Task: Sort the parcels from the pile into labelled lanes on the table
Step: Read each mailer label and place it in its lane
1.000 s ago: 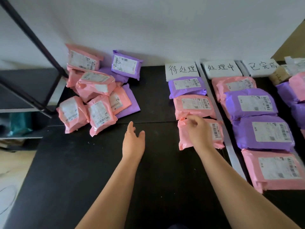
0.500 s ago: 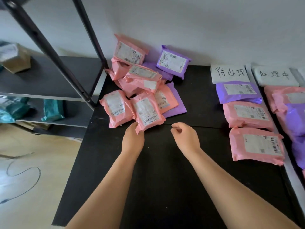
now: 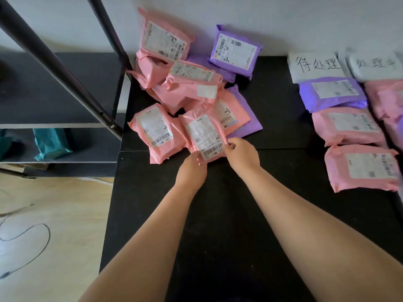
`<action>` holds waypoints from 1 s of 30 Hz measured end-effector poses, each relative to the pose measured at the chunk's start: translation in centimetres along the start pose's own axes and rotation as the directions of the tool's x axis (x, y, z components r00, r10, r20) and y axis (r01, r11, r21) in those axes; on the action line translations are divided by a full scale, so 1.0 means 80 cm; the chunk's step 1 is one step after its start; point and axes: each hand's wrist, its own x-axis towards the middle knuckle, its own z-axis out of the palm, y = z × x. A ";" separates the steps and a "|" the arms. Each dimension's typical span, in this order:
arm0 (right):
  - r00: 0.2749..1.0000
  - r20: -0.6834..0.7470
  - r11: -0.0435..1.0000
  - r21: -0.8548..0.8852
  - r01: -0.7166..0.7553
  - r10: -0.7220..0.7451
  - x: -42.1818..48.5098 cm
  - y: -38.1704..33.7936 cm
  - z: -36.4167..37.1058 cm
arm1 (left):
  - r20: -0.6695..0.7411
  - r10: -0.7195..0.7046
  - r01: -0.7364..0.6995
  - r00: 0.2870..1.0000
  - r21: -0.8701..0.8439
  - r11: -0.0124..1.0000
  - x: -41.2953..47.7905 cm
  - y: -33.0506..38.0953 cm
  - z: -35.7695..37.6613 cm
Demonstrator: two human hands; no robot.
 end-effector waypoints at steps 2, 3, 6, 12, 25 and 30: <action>0.999 0.000 0.998 0.035 -0.046 0.046 -0.002 0.002 0.004 | 0.012 -0.005 0.006 1.000 -0.013 1.000 -0.002 -0.002 0.003; 0.998 -0.001 0.997 0.043 -0.063 0.063 -0.004 0.004 0.005 | 0.014 -0.002 0.002 1.000 -0.016 1.000 -0.006 -0.002 0.004; 0.995 -0.004 0.994 0.028 -0.103 0.103 -0.012 0.015 0.005 | 0.010 0.009 -0.009 1.000 -0.025 1.000 -0.020 -0.006 0.010; 0.996 0.015 0.994 0.064 -0.091 0.090 -0.037 0.047 -0.010 | -0.110 0.042 -0.033 0.993 0.081 0.996 -0.062 -0.010 0.020; 0.969 0.195 0.936 -0.286 0.206 -0.154 -0.096 0.140 -0.055 | 0.026 0.334 -0.281 0.942 0.604 0.746 -0.107 0.005 0.103; 0.988 0.052 0.979 -0.138 0.148 -0.142 -0.118 0.163 -0.056 | -0.042 0.237 -0.159 0.971 0.626 0.763 -0.120 -0.017 0.134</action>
